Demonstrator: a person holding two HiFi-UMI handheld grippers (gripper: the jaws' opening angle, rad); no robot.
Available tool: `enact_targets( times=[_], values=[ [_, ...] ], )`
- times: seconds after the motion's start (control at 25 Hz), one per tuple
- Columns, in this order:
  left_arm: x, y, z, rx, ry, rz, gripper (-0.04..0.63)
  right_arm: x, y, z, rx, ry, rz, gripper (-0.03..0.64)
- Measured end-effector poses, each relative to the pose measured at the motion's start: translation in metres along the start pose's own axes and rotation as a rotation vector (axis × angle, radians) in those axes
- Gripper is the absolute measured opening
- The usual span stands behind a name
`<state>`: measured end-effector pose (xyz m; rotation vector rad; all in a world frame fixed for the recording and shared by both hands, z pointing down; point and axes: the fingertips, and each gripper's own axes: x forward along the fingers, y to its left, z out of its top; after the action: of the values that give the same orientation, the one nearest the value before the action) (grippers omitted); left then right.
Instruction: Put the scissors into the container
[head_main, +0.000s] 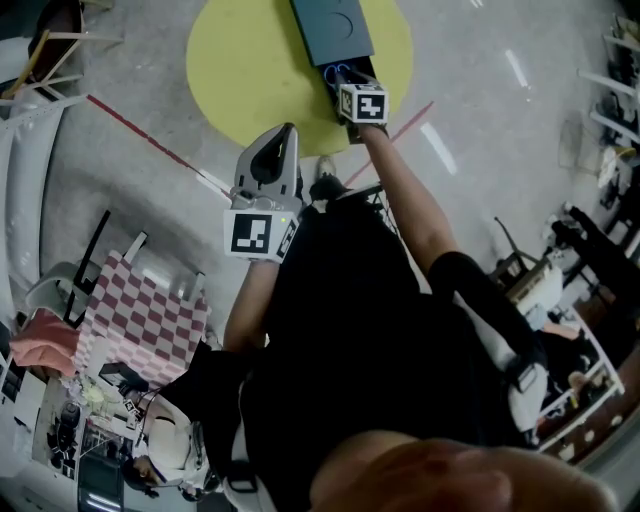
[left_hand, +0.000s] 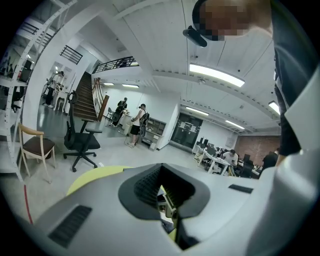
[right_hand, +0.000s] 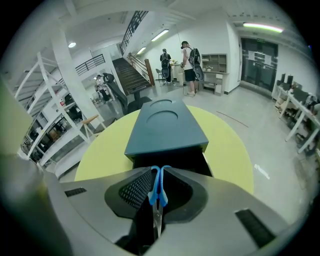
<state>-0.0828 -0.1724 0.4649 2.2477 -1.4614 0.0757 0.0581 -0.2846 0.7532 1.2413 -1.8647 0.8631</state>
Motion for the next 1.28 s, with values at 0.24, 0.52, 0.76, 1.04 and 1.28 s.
enact_targets(
  times=[0.24,0.52,0.76,1.04,1.28],
  values=[
    [-0.005,-0.02,0.002,0.035,-0.008,-0.015,-0.003,-0.047,0.005,0.015,-0.008,-0.09,0.024,0.024],
    [-0.011,-0.054,0.003,0.06,-0.048,-0.024,-0.003,-0.11,0.013,0.015,-0.02,-0.198,0.091,0.002],
    [-0.02,-0.088,0.002,0.08,-0.072,-0.003,-0.003,-0.171,0.007,0.012,-0.015,-0.306,0.131,0.0],
    [-0.038,-0.114,-0.003,0.084,-0.069,0.071,-0.003,-0.247,0.007,0.011,-0.036,-0.424,0.194,0.0],
    [-0.058,-0.127,0.004,0.122,-0.08,0.093,-0.003,-0.311,0.021,0.012,-0.049,-0.545,0.235,0.0]
  ],
)
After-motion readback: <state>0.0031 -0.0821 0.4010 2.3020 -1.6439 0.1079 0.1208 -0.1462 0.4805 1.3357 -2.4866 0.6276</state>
